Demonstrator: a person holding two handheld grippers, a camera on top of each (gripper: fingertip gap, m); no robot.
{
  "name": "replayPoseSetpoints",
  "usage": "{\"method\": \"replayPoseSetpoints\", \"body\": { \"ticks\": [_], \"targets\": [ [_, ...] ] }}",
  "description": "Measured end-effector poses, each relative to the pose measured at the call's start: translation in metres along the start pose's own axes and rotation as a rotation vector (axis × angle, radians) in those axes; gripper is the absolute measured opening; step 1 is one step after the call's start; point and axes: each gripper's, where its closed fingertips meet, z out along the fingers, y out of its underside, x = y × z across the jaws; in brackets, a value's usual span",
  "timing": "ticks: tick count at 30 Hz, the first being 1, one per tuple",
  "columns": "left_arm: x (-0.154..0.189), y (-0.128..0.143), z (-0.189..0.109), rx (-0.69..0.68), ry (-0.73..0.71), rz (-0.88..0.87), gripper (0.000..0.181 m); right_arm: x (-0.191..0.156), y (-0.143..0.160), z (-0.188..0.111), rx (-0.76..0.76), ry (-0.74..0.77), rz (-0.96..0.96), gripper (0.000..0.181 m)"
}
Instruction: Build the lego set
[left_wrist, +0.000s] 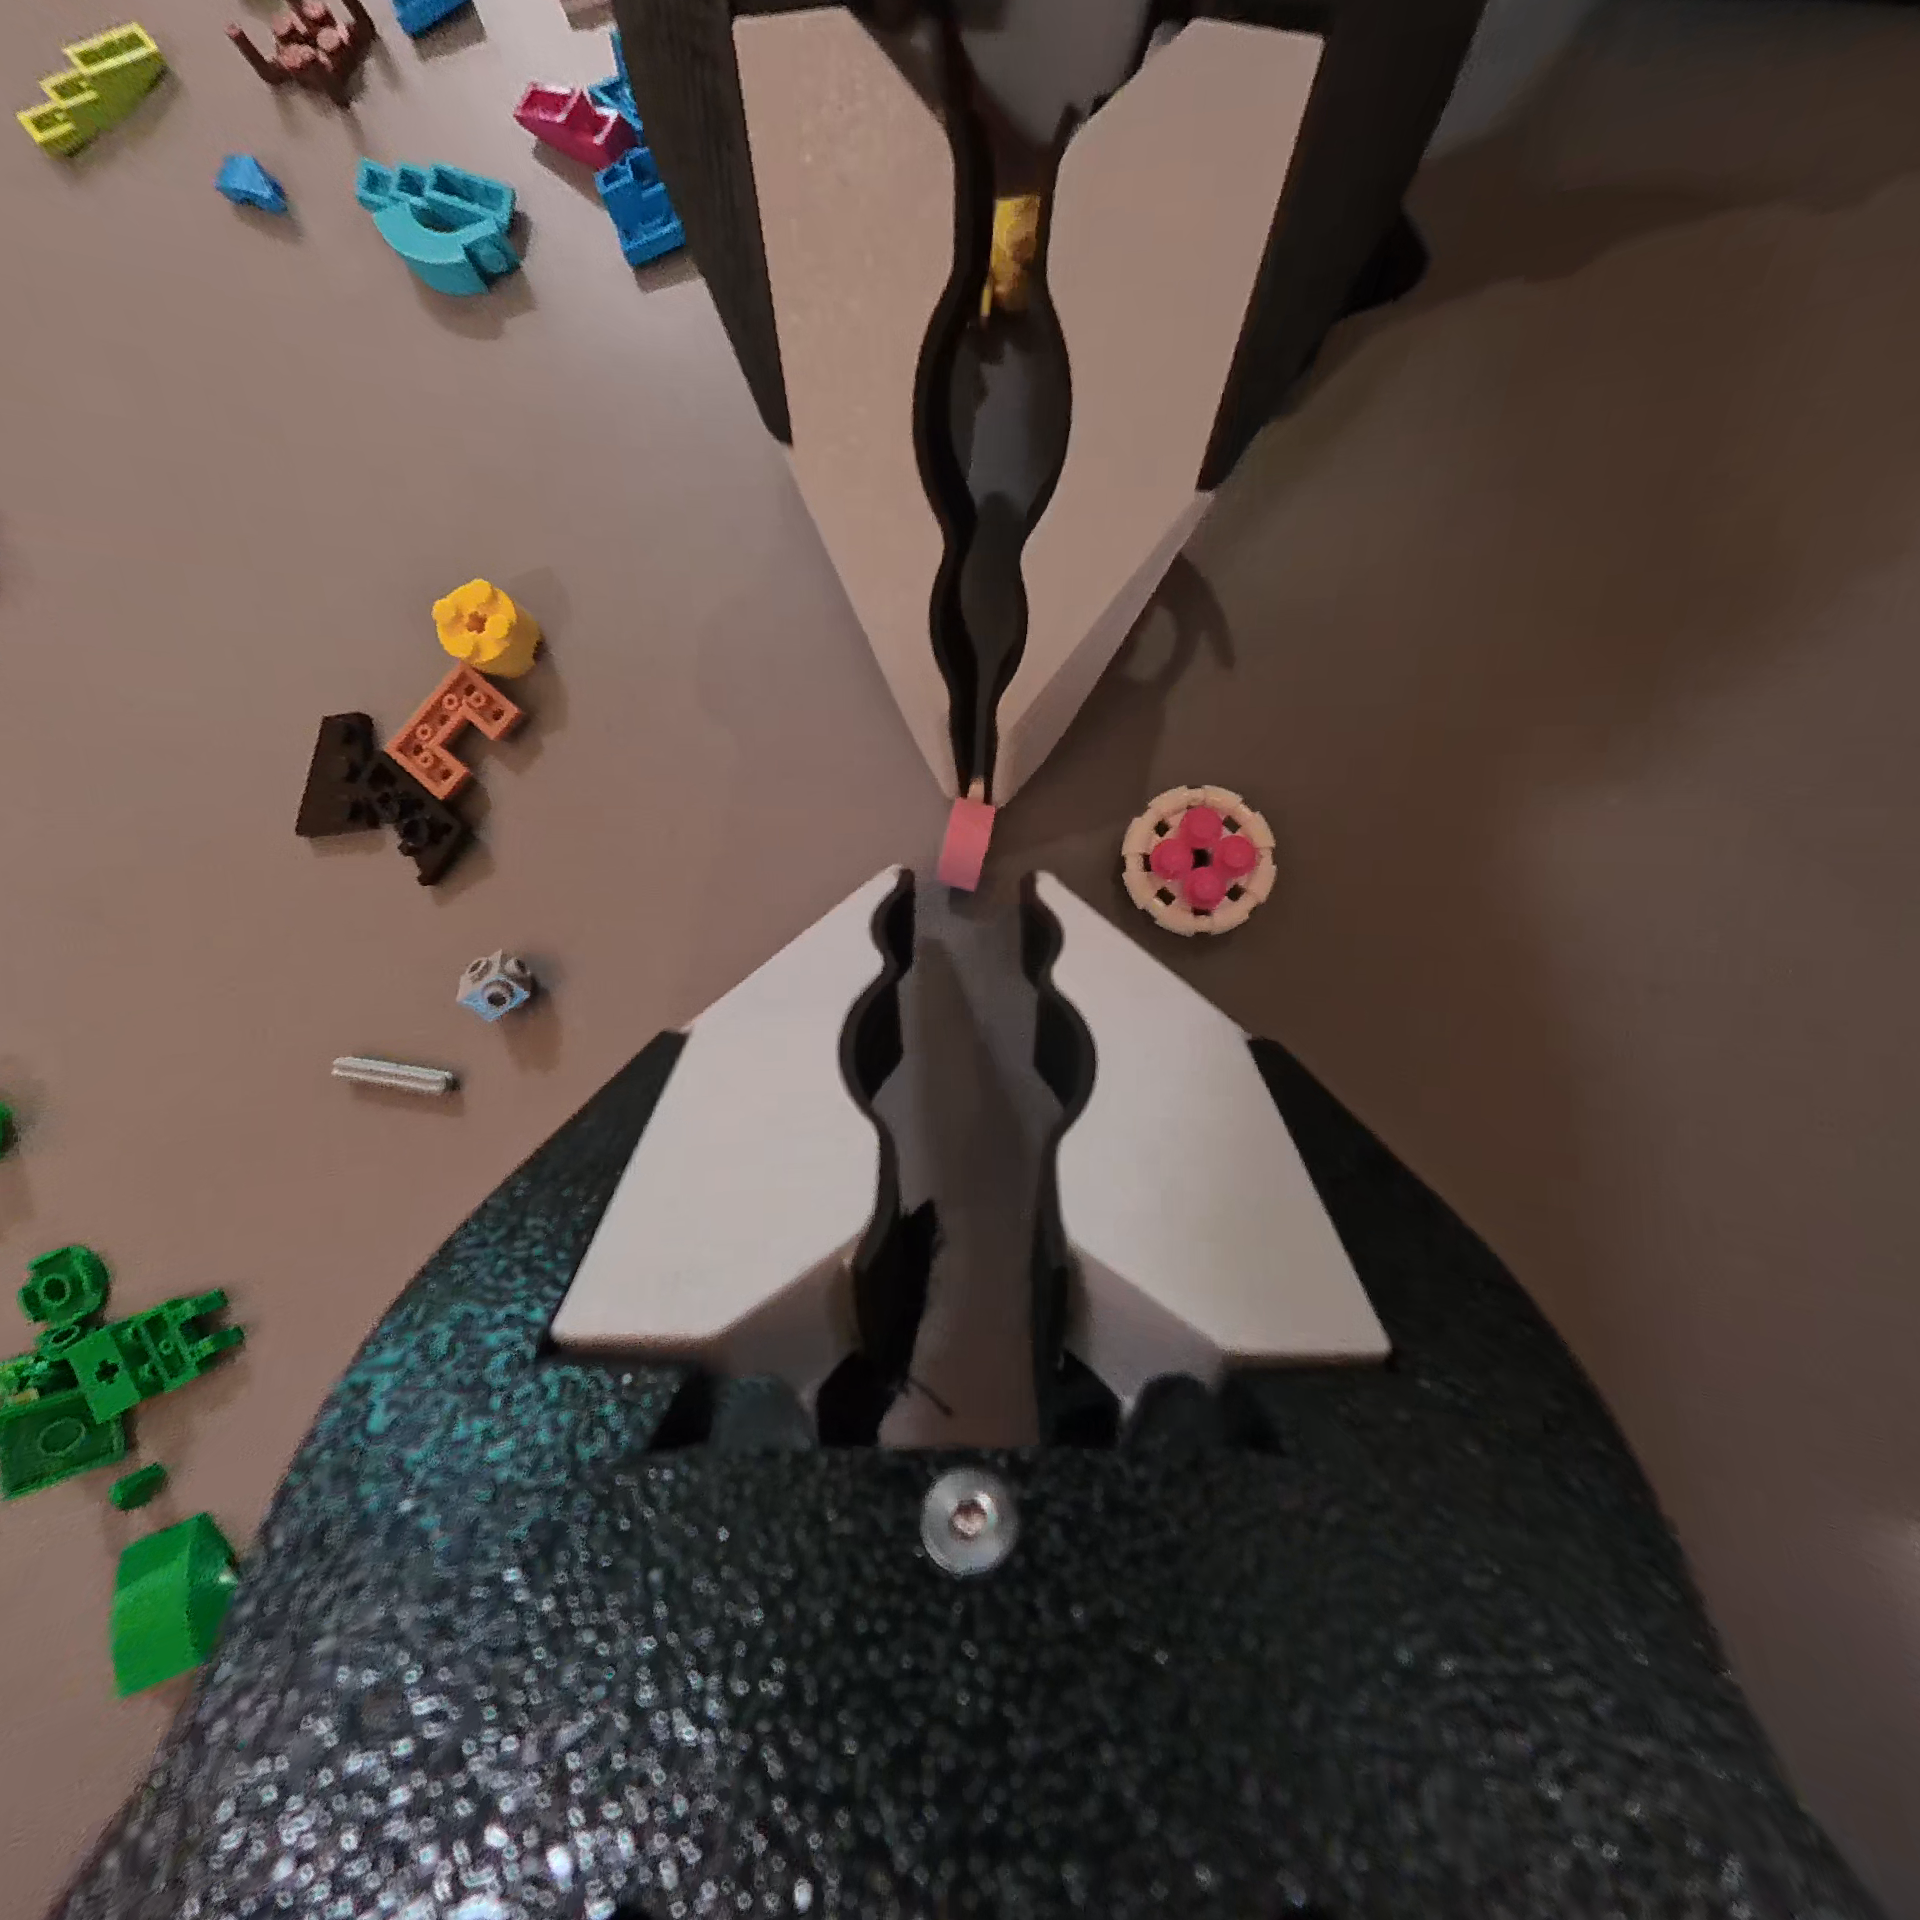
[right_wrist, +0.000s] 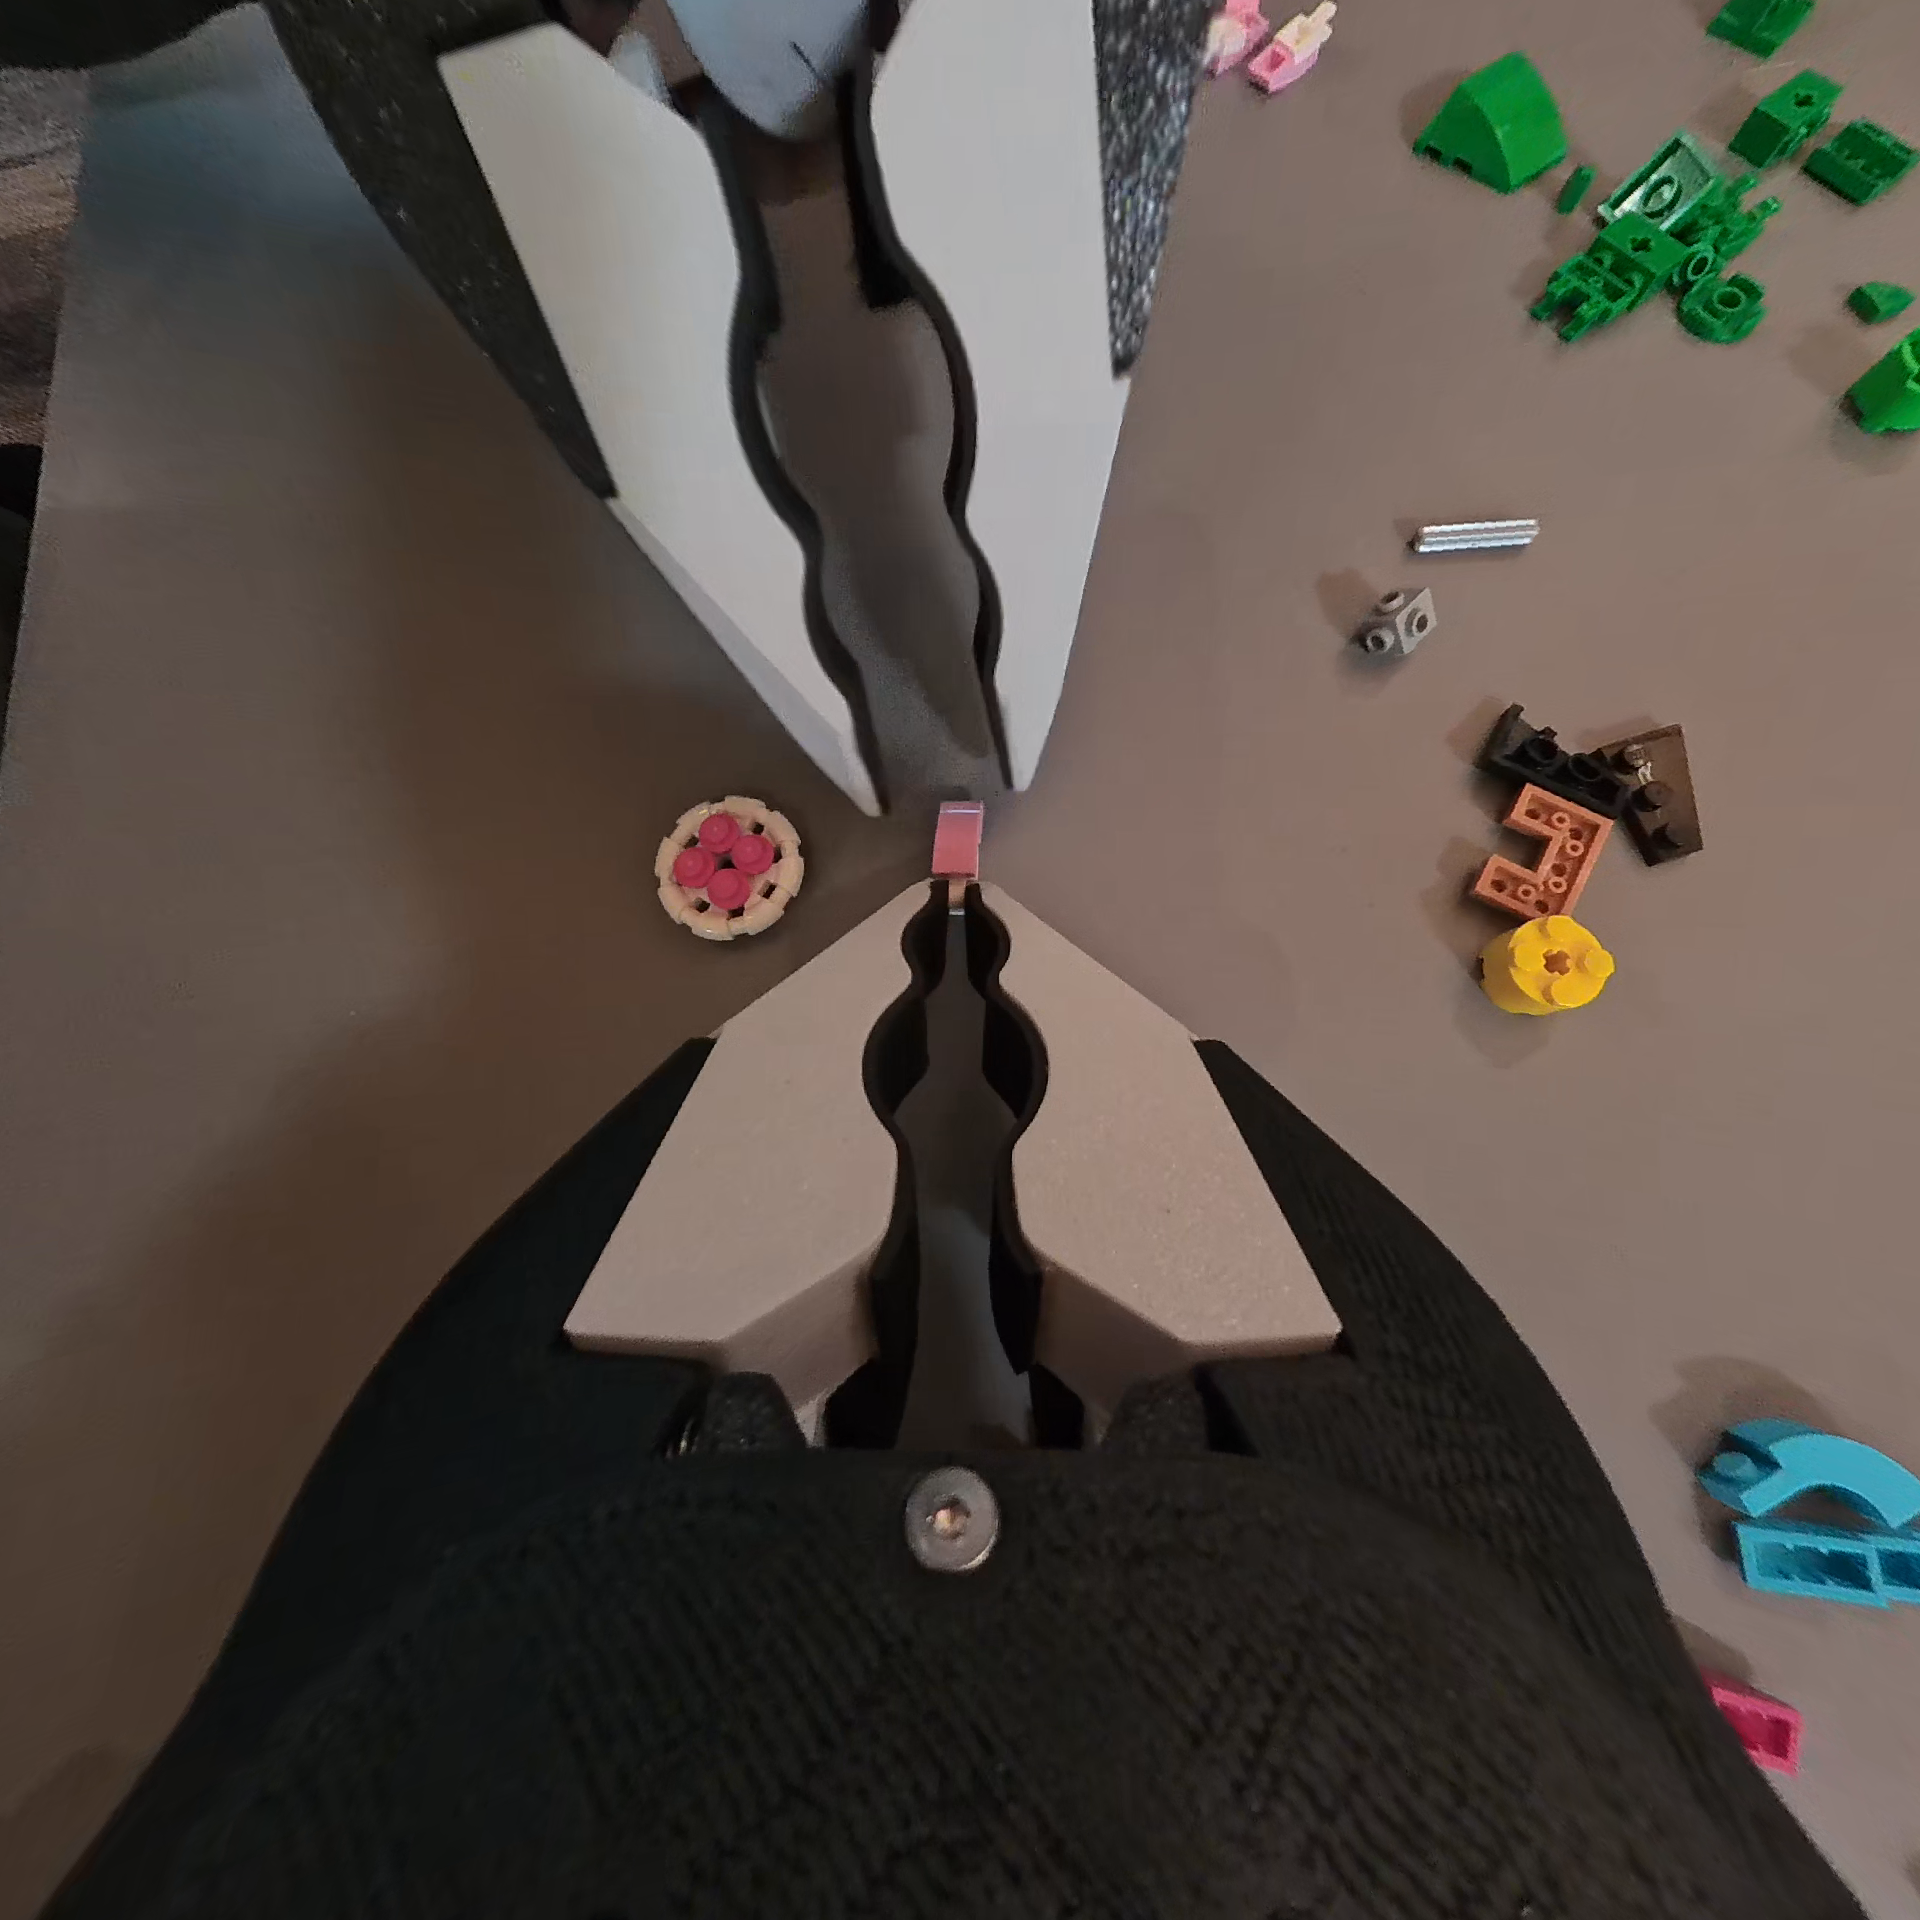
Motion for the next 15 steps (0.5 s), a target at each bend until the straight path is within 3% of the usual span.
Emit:
{"method": "replayPoseSetpoints", "body": {
  "ticks": [4,7,9,12,15],
  "targets": [
    [0.001,-0.004,-0.010,0.069,-0.045,0.023,0.032,0.002,-0.006,-0.004,0.037,0.008,0.005,0.002],
    [-0.006,-0.016,-0.019,0.174,-0.202,0.161,0.059,0.002,-0.014,-0.011,0.085,0.007,0.016,0.002],
    [-0.010,-0.022,-0.024,0.207,-0.347,0.342,0.059,0.002,-0.019,-0.015,0.112,0.008,0.019,0.002],
    [-0.018,-0.018,-0.027,0.149,-0.545,0.578,0.056,0.001,-0.025,-0.020,0.138,0.009,0.022,0.002],
    [-0.017,-0.026,-0.032,0.190,-0.670,0.725,0.055,0.000,-0.027,-0.022,0.150,0.006,0.026,0.002]
  ]
}}
